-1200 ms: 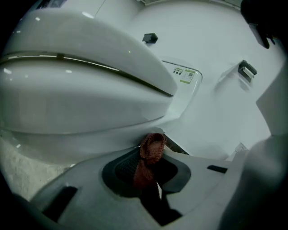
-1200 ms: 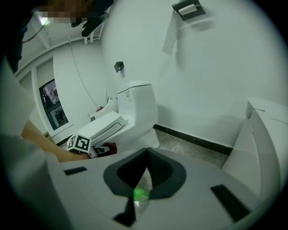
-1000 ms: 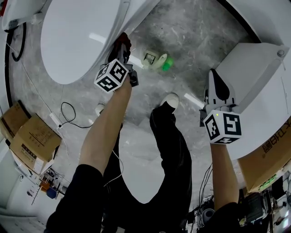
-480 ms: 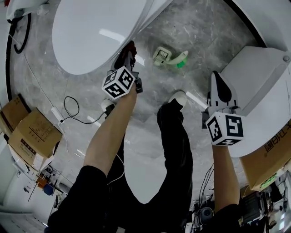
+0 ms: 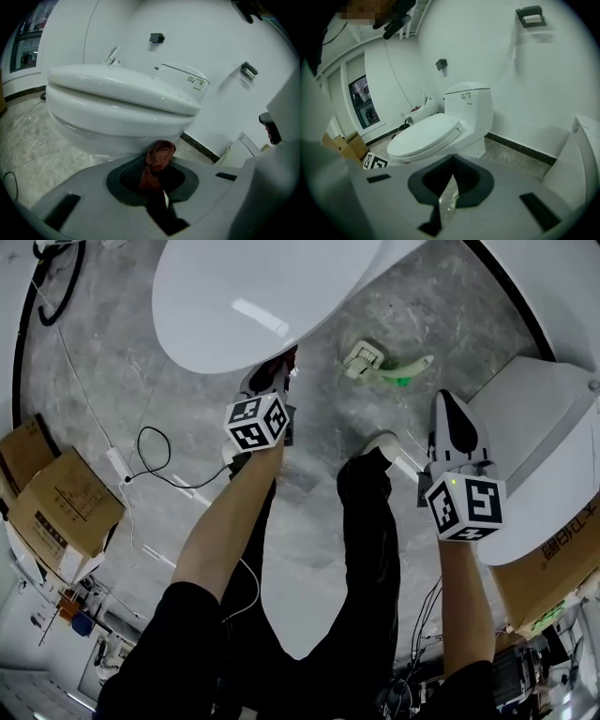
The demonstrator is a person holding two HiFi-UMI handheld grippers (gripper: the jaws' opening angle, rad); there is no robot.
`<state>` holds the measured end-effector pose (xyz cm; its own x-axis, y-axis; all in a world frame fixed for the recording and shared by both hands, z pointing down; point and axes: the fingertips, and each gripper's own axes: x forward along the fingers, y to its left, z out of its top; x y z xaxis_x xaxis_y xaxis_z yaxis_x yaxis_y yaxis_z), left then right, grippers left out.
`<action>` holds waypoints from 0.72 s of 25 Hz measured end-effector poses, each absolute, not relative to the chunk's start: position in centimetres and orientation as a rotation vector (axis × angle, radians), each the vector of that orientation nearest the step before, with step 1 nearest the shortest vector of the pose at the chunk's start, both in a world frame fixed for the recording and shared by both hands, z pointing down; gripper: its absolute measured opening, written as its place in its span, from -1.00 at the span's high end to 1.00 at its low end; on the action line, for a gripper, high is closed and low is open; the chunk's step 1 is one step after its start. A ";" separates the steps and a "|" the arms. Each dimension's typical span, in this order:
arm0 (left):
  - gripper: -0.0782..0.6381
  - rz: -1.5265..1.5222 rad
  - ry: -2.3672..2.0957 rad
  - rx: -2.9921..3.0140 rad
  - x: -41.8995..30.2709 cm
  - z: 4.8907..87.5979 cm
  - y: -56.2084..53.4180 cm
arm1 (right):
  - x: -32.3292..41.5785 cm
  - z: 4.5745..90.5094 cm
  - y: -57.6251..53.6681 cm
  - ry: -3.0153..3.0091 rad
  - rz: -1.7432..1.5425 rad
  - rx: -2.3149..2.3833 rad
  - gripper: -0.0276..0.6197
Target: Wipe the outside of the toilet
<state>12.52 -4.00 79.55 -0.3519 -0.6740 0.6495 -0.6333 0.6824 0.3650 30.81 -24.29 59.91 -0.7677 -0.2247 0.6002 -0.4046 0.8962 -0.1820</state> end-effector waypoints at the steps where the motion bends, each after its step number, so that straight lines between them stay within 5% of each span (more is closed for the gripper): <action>1: 0.63 -0.047 -2.067 1.019 12.3 79.5 -3.5 | 30.3 59.7 -23.6 -2.470 0.399 0.442 0.91; 18: 0.63 0.113 -2.006 1.209 8.9 79.0 4.3 | 24.9 58.6 -14.9 -2.476 0.349 0.373 0.91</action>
